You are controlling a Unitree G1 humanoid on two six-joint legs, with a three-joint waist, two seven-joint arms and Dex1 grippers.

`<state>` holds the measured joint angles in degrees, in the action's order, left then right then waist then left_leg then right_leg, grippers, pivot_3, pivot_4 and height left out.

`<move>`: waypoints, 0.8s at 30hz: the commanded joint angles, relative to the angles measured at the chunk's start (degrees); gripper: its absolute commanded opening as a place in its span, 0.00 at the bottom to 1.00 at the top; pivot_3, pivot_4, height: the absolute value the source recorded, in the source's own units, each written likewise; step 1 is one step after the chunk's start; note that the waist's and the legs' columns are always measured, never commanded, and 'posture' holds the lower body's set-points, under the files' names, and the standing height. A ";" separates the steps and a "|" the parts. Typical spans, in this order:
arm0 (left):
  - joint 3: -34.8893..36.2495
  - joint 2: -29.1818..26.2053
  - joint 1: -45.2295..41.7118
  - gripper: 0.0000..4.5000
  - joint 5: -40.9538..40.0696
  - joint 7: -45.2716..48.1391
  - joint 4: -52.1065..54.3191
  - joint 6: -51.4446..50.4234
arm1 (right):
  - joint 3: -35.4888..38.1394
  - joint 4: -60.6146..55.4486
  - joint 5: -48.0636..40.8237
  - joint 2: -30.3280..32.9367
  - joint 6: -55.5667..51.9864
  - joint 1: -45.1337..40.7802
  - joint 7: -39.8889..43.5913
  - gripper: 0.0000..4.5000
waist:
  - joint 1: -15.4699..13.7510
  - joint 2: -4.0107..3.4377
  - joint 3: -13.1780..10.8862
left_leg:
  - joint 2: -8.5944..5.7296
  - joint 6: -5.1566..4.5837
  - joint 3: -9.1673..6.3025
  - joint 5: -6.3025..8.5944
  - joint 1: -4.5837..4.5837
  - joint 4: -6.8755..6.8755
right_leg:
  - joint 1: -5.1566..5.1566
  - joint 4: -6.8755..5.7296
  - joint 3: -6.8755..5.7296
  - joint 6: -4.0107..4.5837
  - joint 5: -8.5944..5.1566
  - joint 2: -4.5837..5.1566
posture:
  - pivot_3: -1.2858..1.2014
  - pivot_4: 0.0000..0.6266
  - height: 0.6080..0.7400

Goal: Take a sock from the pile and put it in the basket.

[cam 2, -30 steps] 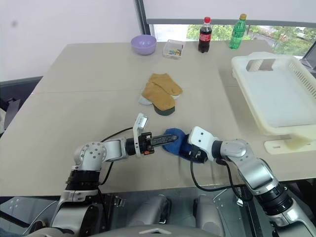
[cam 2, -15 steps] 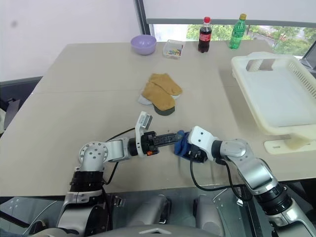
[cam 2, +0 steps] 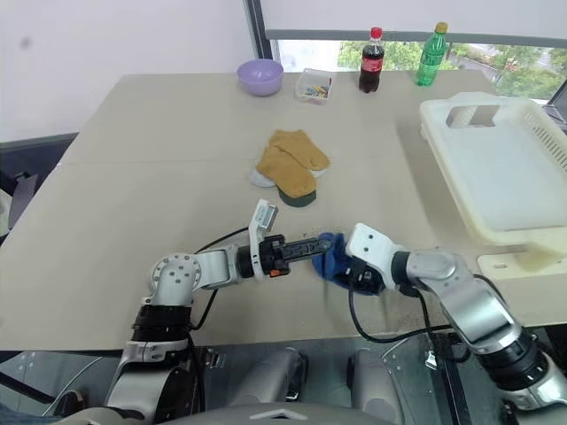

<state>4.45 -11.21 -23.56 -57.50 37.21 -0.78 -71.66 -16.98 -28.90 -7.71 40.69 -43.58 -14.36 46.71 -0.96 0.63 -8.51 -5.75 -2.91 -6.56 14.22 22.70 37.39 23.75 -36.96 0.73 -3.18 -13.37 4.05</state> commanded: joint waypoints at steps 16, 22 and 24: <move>1.04 1.62 -0.88 0.68 -2.62 0.00 2.07 -0.06 | 11.55 -6.78 -6.41 7.47 -0.44 4.52 2.93 0.73 | -0.14 0.01 -0.08 | 0.00 -0.01 -0.01 0.00 0.03 0.00 | 0.00 0.01 -0.02 0.00 0.00 0.01 | 0.52 0.24 1.00; -2.40 3.27 -1.90 0.68 -2.03 0.94 2.03 -0.69 | 21.19 -10.01 -14.06 7.92 -4.07 8.52 3.11 0.73 | -0.23 0.04 -0.10 | 0.01 -0.01 -0.06 0.00 0.08 0.00 | -0.01 0.07 -0.07 -0.01 0.00 0.01 | 0.52 0.24 1.00; -3.67 3.61 -2.39 0.68 -1.17 1.51 1.14 -0.47 | 23.83 -11.17 -16.37 7.88 -5.69 10.18 2.74 0.73 | -0.28 0.04 -0.10 | 0.00 -0.01 -0.05 0.00 0.08 0.00 | -0.02 0.07 -0.07 -0.01 0.00 0.02 | 0.52 0.24 1.00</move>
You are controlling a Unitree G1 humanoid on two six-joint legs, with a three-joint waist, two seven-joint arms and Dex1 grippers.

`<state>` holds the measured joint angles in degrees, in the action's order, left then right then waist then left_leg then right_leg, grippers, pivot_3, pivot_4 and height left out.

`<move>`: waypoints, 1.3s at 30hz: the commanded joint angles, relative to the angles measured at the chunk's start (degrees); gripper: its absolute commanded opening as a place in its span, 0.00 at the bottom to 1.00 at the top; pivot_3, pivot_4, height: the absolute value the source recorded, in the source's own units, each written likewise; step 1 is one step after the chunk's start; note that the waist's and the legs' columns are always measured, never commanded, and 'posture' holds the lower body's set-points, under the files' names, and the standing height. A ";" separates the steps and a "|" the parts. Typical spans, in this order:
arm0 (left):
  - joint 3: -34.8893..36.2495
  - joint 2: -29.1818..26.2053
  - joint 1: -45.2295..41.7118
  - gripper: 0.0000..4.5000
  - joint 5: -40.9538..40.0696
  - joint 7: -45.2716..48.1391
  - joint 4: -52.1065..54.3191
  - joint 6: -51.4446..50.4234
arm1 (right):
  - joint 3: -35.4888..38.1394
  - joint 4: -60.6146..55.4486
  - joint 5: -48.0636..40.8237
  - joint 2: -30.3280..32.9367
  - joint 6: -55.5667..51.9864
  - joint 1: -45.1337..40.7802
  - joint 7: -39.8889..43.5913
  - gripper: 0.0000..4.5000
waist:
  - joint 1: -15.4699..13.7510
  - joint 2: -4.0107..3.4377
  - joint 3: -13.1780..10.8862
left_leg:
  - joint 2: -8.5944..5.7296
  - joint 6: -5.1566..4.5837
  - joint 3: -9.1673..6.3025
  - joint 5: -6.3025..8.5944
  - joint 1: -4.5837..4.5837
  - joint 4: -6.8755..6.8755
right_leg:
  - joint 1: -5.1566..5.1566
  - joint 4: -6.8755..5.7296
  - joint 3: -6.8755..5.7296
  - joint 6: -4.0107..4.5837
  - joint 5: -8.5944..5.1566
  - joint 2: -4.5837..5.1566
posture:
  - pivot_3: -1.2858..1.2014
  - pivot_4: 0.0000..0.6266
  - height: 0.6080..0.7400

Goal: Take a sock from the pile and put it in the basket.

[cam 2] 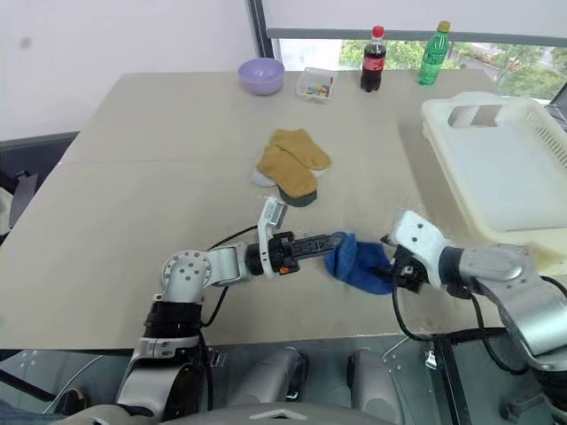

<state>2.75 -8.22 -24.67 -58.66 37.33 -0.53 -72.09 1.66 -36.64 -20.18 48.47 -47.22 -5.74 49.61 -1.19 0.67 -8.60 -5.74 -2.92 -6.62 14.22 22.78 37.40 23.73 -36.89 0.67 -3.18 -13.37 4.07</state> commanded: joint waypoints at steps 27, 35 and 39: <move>-7.10 4.53 -5.28 0.70 8.98 8.27 -10.16 5.62 | 5.34 -5.05 -15.26 -7.20 -24.35 -1.37 -23.78 0.99 | -1.12 0.00 -0.01 | -0.01 -0.01 0.00 0.00 0.05 0.00 | 0.02 0.01 0.01 0.01 0.00 0.02 | 0.52 0.24 1.00; -6.85 4.50 -4.97 0.70 9.36 8.29 -10.01 6.16 | 4.96 -2.09 -15.78 -6.88 -24.32 2.78 -22.78 0.99 | -0.98 -0.01 0.00 | 0.00 -0.02 0.02 -0.01 0.02 0.01 | 0.01 0.00 0.02 0.00 0.00 0.00 | 0.52 0.24 1.00; -6.99 4.56 -4.91 0.70 9.66 8.49 -10.01 6.57 | 7.96 0.66 -19.29 -14.19 -26.03 3.38 -24.14 0.80 | -0.91 0.01 0.00 | 0.01 -0.02 0.01 -0.01 0.01 0.02 | 0.00 0.00 0.00 0.00 0.00 -0.02 | 0.52 0.24 1.00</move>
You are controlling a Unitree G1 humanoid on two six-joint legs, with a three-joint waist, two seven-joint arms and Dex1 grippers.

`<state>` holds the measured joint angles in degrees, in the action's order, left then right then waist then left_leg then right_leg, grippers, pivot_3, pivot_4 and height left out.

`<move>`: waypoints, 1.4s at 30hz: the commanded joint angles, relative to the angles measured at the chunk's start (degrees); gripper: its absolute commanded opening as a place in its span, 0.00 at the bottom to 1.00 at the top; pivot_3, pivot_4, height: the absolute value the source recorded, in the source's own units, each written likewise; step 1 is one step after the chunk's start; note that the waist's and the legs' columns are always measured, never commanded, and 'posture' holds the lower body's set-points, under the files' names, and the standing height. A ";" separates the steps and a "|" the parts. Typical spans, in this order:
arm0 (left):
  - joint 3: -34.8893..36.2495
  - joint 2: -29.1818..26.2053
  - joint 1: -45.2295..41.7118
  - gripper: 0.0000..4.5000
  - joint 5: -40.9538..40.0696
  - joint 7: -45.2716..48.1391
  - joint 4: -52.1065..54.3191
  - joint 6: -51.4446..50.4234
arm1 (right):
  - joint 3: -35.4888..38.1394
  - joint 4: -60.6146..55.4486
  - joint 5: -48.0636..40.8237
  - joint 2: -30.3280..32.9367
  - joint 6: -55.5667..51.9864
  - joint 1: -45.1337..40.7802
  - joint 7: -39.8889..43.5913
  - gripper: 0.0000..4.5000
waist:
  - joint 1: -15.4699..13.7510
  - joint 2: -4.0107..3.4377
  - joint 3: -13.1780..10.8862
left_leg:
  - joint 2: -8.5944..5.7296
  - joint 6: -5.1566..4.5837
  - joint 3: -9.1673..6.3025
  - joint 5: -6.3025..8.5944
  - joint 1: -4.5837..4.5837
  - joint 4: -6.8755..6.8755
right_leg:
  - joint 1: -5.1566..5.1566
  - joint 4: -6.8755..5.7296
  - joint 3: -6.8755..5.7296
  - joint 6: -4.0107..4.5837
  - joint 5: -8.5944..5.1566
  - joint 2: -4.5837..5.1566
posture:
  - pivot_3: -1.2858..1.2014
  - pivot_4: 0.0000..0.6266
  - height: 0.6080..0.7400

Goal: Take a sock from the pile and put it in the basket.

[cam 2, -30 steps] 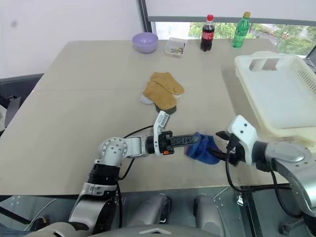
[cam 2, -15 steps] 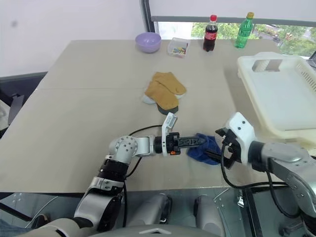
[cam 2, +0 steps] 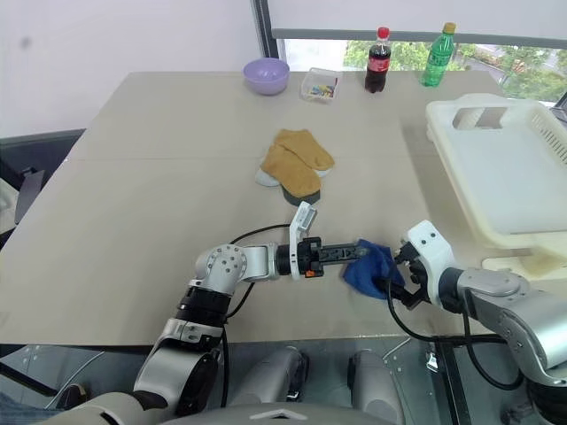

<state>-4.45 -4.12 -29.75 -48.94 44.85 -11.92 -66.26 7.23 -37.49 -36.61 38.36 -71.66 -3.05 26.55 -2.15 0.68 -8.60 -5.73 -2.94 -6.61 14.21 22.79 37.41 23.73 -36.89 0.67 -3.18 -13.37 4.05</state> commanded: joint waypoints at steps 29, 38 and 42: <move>-9.57 -12.28 11.79 0.70 34.61 12.75 10.65 71.50 | 4.70 8.15 -1.83 -8.63 1.56 -10.68 -8.57 0.01 | 1.07 -0.29 0.13 | -0.02 -0.16 0.10 0.09 -0.02 -0.07 | 0.03 0.01 0.10 0.03 0.01 0.05 | 0.52 0.24 1.00; -6.98 -7.22 9.06 0.70 30.36 10.70 7.83 71.43 | 6.24 8.91 -6.34 -1.24 -16.44 -28.79 -7.19 0.01 | 1.21 -0.44 0.04 | -0.02 -0.08 0.06 0.02 0.08 -0.07 | 0.11 0.01 0.04 0.02 0.01 0.03 | 0.52 0.24 1.00; -6.94 -4.32 5.24 0.70 31.55 8.24 5.91 71.88 | 14.21 16.46 -5.78 2.21 -19.46 -37.35 -6.13 0.01 | 0.99 -0.45 0.01 | -0.07 -0.11 0.06 0.03 0.15 -0.01 | 0.11 0.01 0.02 0.01 0.02 0.06 | 0.52 0.24 1.00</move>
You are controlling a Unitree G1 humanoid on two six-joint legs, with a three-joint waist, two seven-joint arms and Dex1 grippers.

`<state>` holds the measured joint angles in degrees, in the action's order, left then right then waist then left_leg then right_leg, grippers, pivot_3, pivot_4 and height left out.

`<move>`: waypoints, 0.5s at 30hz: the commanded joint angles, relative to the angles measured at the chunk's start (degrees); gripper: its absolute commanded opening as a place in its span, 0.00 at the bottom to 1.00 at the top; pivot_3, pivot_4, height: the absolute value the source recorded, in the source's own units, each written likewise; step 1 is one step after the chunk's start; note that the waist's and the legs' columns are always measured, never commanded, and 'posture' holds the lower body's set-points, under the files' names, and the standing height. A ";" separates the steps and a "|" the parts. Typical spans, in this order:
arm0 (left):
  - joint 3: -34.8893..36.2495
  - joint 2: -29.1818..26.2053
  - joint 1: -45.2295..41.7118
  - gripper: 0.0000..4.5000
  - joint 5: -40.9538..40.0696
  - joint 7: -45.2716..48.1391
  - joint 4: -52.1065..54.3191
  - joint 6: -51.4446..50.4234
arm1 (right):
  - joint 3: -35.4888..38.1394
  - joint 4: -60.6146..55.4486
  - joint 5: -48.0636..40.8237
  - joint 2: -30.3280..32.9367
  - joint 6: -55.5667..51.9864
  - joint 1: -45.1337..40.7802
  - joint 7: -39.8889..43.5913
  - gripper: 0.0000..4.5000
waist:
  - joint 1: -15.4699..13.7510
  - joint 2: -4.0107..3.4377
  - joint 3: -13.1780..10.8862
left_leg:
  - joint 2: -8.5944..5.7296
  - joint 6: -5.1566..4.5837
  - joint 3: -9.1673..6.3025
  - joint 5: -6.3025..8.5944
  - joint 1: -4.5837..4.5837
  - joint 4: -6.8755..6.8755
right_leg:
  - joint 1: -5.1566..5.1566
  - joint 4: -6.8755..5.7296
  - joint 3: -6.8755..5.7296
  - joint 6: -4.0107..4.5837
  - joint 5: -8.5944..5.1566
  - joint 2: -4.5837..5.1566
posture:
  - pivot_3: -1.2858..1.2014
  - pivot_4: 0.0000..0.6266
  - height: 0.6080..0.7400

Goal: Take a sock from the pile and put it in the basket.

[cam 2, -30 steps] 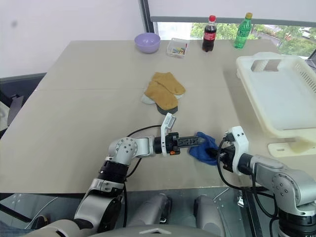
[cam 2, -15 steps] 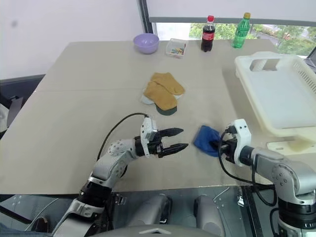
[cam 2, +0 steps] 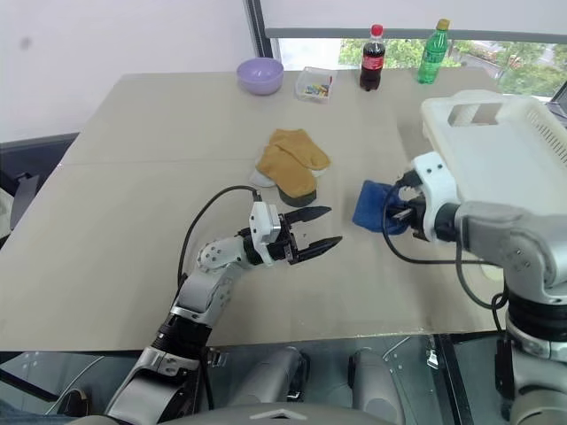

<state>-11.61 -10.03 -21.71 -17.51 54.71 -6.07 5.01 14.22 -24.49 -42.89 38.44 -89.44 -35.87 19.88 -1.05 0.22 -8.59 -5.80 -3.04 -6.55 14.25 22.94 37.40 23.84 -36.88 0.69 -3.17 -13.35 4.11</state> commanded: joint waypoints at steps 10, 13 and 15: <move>-0.86 4.65 -6.01 0.70 -0.95 -2.25 1.74 -1.61 | 15.51 20.27 6.34 8.78 -1.36 -9.58 0.06 0.01 | 0.38 -0.04 0.00 | 0.03 -0.08 0.25 0.05 0.01 -0.01 | 0.08 0.01 0.23 0.00 0.00 -0.02 | 0.52 0.24 1.00; -0.68 5.64 -6.79 0.70 -1.51 -2.55 2.01 -2.37 | 16.88 25.23 7.76 9.96 0.42 -10.75 0.31 0.01 | 0.25 -0.04 0.00 | 0.05 -0.09 0.27 0.05 -0.02 -0.01 | 0.07 -0.04 0.23 0.00 0.00 -0.03 | 0.52 0.24 1.00; -0.88 6.21 -7.74 0.70 -1.09 -2.74 1.36 -2.11 | 20.21 31.58 10.26 8.85 2.40 -13.33 -2.79 0.01 | 0.21 -0.04 0.00 | 0.05 -0.09 0.28 0.05 -0.03 0.02 | 0.05 -0.06 0.23 -0.01 0.01 -0.03 | 0.52 0.24 1.00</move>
<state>-12.09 -4.55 -27.87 -18.19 52.21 -6.18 2.45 30.39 3.81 -34.50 46.87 -89.40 -46.92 19.04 -0.84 0.18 -8.59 -5.77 -3.13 -6.26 14.29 22.91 37.43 23.89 -36.94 0.93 -3.18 -13.34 4.09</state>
